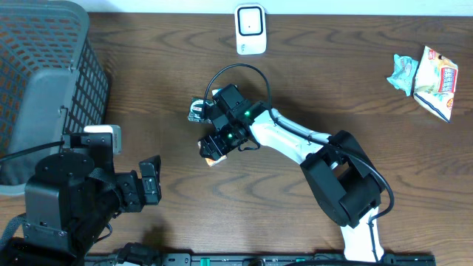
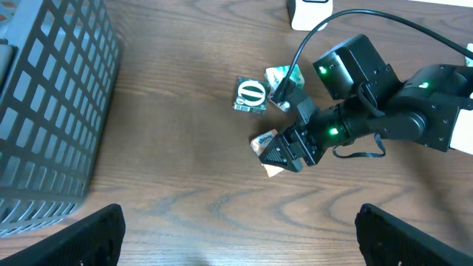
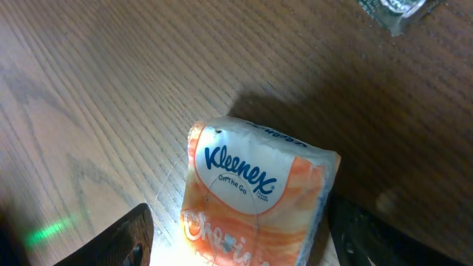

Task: Scan the item barcode
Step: 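Lift the orange pack and carry it right with the right gripper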

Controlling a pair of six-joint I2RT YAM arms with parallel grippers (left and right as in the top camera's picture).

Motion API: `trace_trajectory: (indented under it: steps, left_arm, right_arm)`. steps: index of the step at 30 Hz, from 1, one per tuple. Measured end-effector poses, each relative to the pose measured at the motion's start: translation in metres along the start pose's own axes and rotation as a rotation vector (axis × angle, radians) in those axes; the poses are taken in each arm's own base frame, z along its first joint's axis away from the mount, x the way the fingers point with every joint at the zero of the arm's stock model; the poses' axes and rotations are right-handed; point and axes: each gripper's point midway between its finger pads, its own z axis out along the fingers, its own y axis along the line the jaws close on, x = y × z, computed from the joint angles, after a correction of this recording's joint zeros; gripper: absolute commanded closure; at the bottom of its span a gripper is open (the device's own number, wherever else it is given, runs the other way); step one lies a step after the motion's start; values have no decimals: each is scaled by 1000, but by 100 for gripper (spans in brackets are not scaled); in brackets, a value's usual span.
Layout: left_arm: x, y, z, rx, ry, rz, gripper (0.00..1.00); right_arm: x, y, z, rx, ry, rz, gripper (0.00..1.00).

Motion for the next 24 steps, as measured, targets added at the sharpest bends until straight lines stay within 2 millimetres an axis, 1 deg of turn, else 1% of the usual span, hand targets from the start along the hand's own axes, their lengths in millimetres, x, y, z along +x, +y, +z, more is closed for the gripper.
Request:
trace_trajectory:
  steps: [2, 6, 7, 8, 12, 16, 17, 20, 23, 24]
  left_arm:
    - [0, 0, 0, 0, 0, 0, 2]
    - [0, 0, 0, 0, 0, 0, 2]
    - [0, 0, 0, 0, 0, 0, 2]
    - [0, 0, 0, 0, 0, 0, 2]
    - [0, 0, 0, 0, 0, 0, 2]
    - [0, 0, 0, 0, 0, 0, 2]
    - [0, 0, 0, 0, 0, 0, 2]
    - [0, 0, 0, 0, 0, 0, 2]
    - [0, 0, 0, 0, 0, 0, 2]
    - [0, 0, 0, 0, 0, 0, 2]
  right_arm:
    - [0, 0, 0, 0, 0, 0, 40]
    - [1, -3, 0, 11, 0, 7, 43]
    - [1, -3, 1, 13, -2, 8, 49]
    - [1, -4, 1, 14, -3, 8, 52]
    - [1, -6, 2, 20, -2, 17, 58]
    - [1, -7, 4, 18, -1, 18, 58]
    - [2, -7, 5, 15, 0, 19, 60]
    - [2, -6, 7, 2, 3, 23, 77]
    - [3, -4, 10, -21, 12, 30, 91]
    - [3, -3, 10, -28, 13, 33, 99]
